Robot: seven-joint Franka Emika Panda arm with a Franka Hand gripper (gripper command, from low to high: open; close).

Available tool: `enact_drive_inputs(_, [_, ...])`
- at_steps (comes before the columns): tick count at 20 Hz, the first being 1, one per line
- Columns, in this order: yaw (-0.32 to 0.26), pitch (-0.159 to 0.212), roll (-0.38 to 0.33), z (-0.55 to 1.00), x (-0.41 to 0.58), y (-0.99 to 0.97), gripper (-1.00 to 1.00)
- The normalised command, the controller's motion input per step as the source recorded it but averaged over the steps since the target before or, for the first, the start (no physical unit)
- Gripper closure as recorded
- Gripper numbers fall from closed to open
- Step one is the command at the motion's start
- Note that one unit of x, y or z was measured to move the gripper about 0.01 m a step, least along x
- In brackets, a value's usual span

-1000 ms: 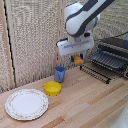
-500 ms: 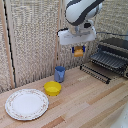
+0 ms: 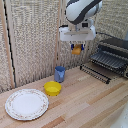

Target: Kindly employ your clamp to softly take hold of the bread. Delicately rest it on the oven pan, verifying that it is even on the surface. Using your clamp and attentiveness, smoothly glide the pan into the oven and along the appropriate brackets, securing it in position.

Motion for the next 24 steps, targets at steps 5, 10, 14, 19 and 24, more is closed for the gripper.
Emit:
enact_drive_inputs(5, [-0.138, 0.05, 0.0, 0.33, 0.353, -0.7, 1.0])
enact_drive_inputs(10, [-0.146, 0.091, 0.0, 0.33, 0.208, -0.73, 1.0])
enact_drive_inputs(14, [-0.149, 0.034, 0.0, 0.14, 0.28, -0.7, 1.0])
enact_drive_inputs(19, [-0.141, 0.002, 0.0, 0.04, 0.351, -0.72, 1.0])
enact_drive_inputs(24, [-0.119, 0.0, 0.002, 0.0, 0.388, -0.76, 1.0])
